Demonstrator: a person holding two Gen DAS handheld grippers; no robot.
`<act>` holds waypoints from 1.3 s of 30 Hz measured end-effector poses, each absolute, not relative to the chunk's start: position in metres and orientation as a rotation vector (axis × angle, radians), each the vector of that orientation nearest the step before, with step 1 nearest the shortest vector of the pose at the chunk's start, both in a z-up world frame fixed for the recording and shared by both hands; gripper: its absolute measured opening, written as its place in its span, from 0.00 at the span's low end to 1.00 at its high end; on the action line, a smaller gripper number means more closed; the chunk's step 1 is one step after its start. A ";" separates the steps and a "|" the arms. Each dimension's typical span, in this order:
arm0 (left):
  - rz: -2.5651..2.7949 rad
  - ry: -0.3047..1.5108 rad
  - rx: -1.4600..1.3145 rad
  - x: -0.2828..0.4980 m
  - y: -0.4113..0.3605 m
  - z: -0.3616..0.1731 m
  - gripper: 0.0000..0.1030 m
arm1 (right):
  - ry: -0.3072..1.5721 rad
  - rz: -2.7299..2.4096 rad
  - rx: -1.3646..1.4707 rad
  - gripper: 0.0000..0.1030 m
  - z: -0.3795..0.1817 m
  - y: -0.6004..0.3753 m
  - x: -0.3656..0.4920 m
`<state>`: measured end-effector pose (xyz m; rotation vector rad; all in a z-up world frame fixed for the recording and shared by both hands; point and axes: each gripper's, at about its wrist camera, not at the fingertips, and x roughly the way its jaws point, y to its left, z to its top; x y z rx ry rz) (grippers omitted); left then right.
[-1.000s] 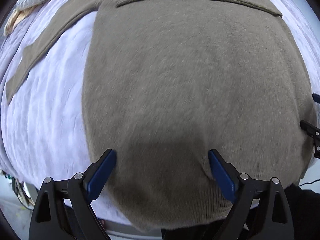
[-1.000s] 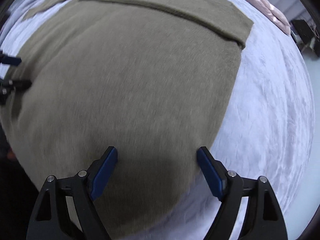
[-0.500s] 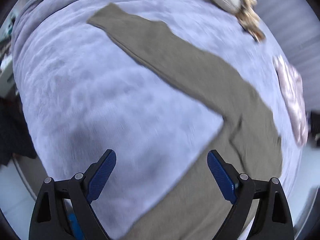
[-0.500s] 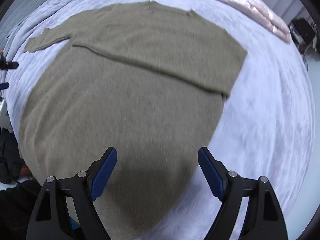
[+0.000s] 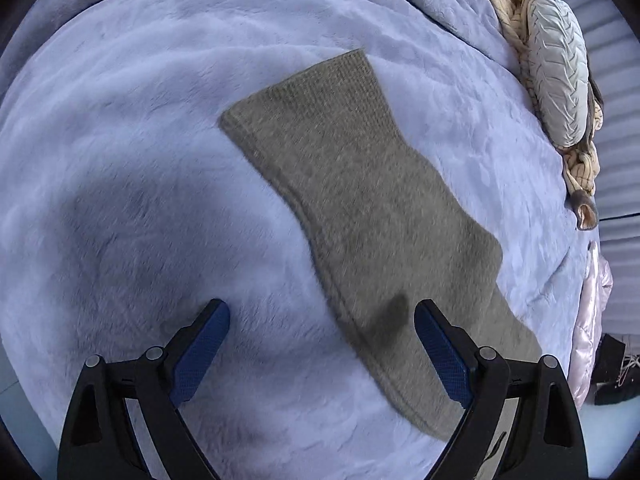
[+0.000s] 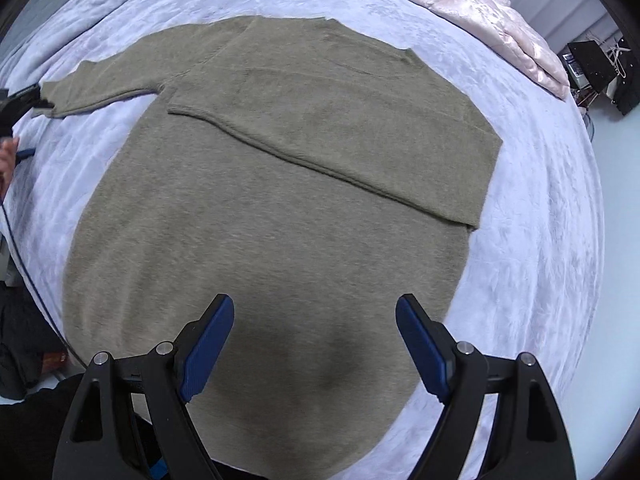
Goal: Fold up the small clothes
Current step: 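Close the left gripper on the second sleeve cuff, then lift the cuff with the left gripper and fold the sleeve across the body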
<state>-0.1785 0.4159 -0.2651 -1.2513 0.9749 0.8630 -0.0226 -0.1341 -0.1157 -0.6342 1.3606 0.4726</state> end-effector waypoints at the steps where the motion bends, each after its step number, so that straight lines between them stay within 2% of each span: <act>1: 0.856 0.965 -1.255 -0.176 0.421 -0.267 0.91 | 1.364 0.475 -0.642 0.83 -0.116 -0.125 -0.026; 14: 0.774 0.801 -1.346 -0.164 0.460 -0.274 0.89 | 1.361 0.500 -0.711 0.83 -0.117 -0.054 -0.055; 16: 0.796 0.814 -1.313 -0.166 0.457 -0.272 0.74 | 1.358 0.494 -0.718 0.83 -0.116 -0.050 -0.056; 17: 0.799 0.816 -1.301 -0.168 0.457 -0.272 0.71 | 1.359 0.490 -0.719 0.83 -0.116 -0.049 -0.057; 18: 0.800 0.817 -1.292 -0.170 0.456 -0.272 0.62 | 1.361 0.486 -0.719 0.83 -0.116 -0.048 -0.057; 19: 0.807 0.819 -1.285 -0.173 0.457 -0.273 0.48 | 1.362 0.482 -0.718 0.83 -0.115 -0.047 -0.057; 20: 0.805 0.814 -1.291 -0.176 0.459 -0.273 0.41 | 1.362 0.479 -0.717 0.83 -0.115 -0.046 -0.057; 21: 0.793 0.804 -1.305 -0.179 0.460 -0.274 0.29 | 1.359 0.478 -0.717 0.83 -0.115 -0.044 -0.057; 22: 0.771 0.791 -1.326 -0.183 0.463 -0.275 0.22 | 1.356 0.477 -0.718 0.83 -0.114 -0.042 -0.057; 24: 0.742 0.784 -1.334 -0.185 0.468 -0.275 0.21 | 1.355 0.478 -0.722 0.83 -0.114 -0.039 -0.058; 26: 0.723 0.791 -1.306 -0.183 0.469 -0.272 0.13 | 1.352 0.485 -0.729 0.83 -0.113 -0.035 -0.060; 27: 0.712 0.793 -1.301 -0.181 0.469 -0.272 0.13 | 1.351 0.489 -0.736 0.83 -0.113 -0.033 -0.061; 34: 0.724 0.797 -1.319 -0.179 0.471 -0.271 0.11 | 1.342 0.514 -0.772 0.83 -0.112 -0.017 -0.069; 39: 0.713 0.834 -1.200 -0.172 0.464 -0.239 0.11 | 1.319 0.517 -0.779 0.83 -0.106 -0.011 -0.071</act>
